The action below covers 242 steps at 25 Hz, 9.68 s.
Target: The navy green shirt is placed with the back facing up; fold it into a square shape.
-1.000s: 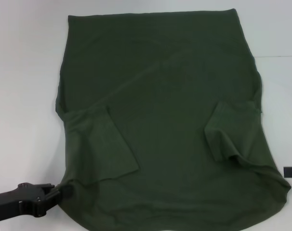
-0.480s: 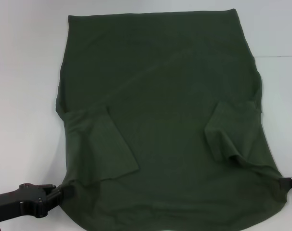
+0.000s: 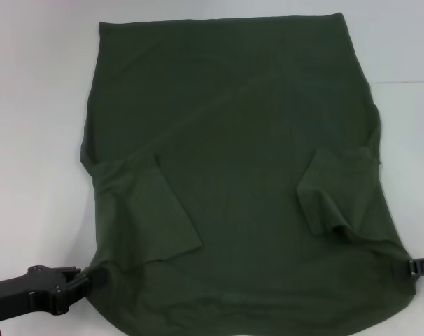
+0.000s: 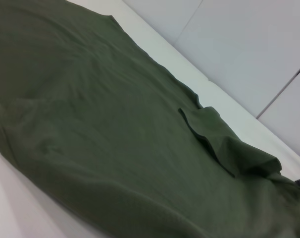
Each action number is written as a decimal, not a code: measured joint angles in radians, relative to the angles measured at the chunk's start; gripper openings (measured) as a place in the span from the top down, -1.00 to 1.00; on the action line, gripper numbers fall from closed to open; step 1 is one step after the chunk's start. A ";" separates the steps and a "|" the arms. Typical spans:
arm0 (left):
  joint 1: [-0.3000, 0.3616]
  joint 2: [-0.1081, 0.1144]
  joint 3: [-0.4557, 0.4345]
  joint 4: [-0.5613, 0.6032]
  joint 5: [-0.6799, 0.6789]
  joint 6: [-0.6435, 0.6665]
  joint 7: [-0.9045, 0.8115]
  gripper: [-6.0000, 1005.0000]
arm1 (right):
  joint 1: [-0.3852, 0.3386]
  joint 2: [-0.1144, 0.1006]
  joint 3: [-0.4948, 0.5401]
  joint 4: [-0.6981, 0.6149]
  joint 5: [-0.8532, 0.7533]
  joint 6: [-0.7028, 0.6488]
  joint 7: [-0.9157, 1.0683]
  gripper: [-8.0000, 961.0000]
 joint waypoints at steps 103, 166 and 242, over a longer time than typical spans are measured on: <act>-0.326 0.110 -0.279 -0.323 -0.142 -0.216 -0.118 0.87 | 0.123 -0.070 0.466 0.090 0.151 0.039 -0.334 0.93; -0.444 -0.016 -0.244 -0.562 -0.728 -0.762 0.641 0.21 | 0.340 0.101 0.329 0.376 0.536 0.940 -0.872 0.11; -0.112 -0.016 0.346 -0.222 -0.456 -0.685 0.466 -0.50 | 0.012 0.018 0.127 0.146 0.487 0.333 -0.280 -0.52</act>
